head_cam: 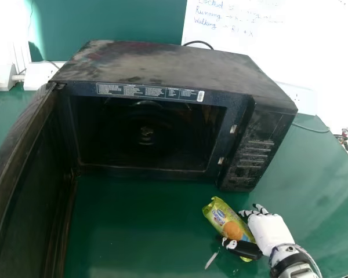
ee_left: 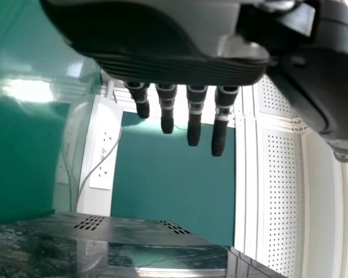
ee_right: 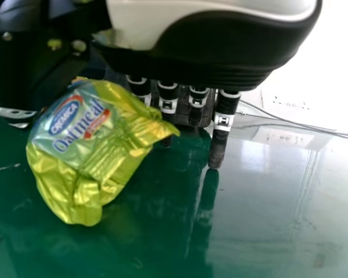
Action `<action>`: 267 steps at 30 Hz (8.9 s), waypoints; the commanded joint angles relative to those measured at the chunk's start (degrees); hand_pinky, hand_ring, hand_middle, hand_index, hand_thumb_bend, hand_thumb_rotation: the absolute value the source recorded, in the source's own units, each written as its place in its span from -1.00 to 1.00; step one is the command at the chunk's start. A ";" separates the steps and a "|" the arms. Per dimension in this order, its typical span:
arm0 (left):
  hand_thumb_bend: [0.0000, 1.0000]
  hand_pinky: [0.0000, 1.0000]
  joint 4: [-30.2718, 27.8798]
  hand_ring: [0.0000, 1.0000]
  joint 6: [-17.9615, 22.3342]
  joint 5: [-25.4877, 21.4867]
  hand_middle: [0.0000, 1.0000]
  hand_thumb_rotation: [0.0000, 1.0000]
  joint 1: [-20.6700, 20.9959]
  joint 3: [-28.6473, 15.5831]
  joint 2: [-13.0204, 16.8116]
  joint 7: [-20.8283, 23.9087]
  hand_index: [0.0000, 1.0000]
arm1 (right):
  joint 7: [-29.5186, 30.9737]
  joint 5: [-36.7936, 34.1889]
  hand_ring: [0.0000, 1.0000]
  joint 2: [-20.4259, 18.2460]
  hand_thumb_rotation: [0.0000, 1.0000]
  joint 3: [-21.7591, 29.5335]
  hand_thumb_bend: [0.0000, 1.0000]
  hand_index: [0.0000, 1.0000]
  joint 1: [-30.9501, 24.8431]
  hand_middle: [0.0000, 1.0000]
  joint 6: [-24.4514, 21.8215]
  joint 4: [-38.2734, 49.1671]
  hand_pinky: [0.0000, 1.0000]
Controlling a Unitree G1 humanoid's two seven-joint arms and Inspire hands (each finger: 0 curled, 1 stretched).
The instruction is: Put biscuit inside oven
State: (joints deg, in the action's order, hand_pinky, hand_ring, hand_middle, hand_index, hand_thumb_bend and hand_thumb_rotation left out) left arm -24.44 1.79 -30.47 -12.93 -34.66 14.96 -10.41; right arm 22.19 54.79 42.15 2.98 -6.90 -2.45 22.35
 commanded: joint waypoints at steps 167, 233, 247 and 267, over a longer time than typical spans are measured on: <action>1.00 1.00 -6.81 0.97 -1.81 -4.39 0.87 1.00 -4.55 -1.56 0.13 0.01 0.68 | 10.53 -8.96 -0.63 8.24 -0.48 -8.12 0.90 0.01 8.73 -0.42 -6.15 -4.63 -0.80; 1.00 1.00 -6.52 0.96 -1.86 -4.39 0.87 0.98 -3.73 -0.89 0.04 0.40 0.67 | 9.39 -8.53 -0.56 -7.29 -0.73 -6.45 0.05 -0.05 10.00 -0.38 -23.35 4.47 -0.72; 1.00 1.00 -7.08 0.95 -1.98 -3.35 0.85 0.95 -3.75 -0.52 -0.07 1.15 0.67 | 10.40 -10.83 -0.59 -11.64 -0.73 -6.68 0.05 -0.05 12.70 -0.41 -29.50 5.83 -0.73; 1.00 1.00 -5.18 0.95 -1.25 -2.73 0.86 0.97 -2.82 -0.60 0.42 -0.23 0.68 | 11.19 -15.05 -0.60 -14.59 -0.72 -9.32 0.05 -0.05 17.48 -0.42 -37.86 4.55 -0.76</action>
State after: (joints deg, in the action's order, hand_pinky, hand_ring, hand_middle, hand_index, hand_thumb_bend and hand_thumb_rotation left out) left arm -30.25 -0.07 -33.69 -15.76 -35.21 15.00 -10.30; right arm 33.49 40.58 28.08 -5.98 9.74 -39.83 27.13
